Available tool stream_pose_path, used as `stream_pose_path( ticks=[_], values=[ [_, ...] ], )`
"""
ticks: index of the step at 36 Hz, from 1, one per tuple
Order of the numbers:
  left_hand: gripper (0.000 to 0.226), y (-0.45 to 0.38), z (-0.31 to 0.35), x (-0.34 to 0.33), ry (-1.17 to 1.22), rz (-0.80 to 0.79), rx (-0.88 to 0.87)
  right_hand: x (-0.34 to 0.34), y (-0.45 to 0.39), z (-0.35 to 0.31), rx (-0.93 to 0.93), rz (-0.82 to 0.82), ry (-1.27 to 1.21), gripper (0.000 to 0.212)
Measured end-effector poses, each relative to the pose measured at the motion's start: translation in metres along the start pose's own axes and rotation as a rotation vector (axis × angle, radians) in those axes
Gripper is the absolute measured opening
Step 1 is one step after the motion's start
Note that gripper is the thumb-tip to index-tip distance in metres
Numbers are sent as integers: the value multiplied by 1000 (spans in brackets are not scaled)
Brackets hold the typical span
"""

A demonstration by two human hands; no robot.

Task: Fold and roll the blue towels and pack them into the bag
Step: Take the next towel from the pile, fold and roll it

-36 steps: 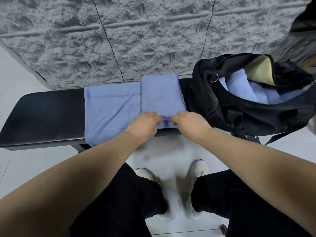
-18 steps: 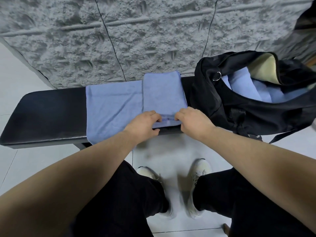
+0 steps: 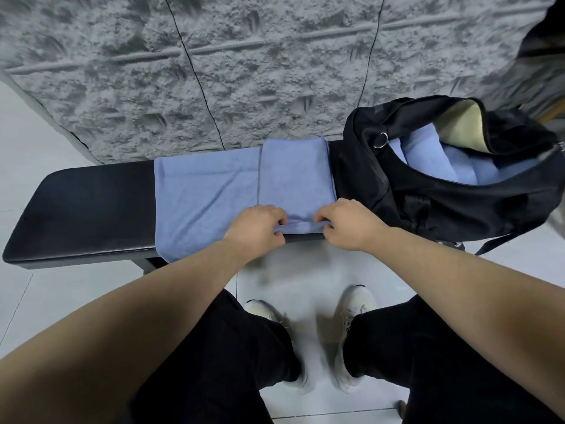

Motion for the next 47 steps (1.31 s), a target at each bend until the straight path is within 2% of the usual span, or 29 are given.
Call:
stream_pose_path(
  ticks=[5,13,18,22,27,30,32,35,39,47],
  values=[
    [12,-1,-5,0,133,-37,114,-1,1,-3,-43,10,-32,32],
    [18,-4,-5,-3,150,-48,76,-2,-3,2,-46,77,-69,26],
    [25,-5,-11,-5,199,-25,81,-4,-10,1,-17,136,88,27],
    [29,-6,-9,-6,95,16,82,-4,-11,0,13,136,99,34],
    [32,-6,-7,-4,35,92,16,-7,-9,-8,142,152,102,35],
    [39,-6,-4,-1,35,173,-53,-6,-10,-10,90,85,152,39],
    [35,-6,-1,-2,30,153,-106,-6,-11,-11,87,50,209,38],
    [31,-6,1,-1,40,145,-130,-10,-8,-16,160,112,293,27],
    [27,-5,4,1,-4,176,-136,-18,-4,-14,196,145,297,24],
    [26,-2,-1,-2,-55,176,-205,-18,-9,-11,195,212,313,34]
  ],
)
Point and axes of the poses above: each hand's wrist, its own y-axis away from the middle knuckle, its own x-axis out of the back of the hand, z = x × y, the point moved 3 cm from there along -y, towards the middle knuckle, and after that the axes turned 4 degrees about x, right-handed, at the moved point
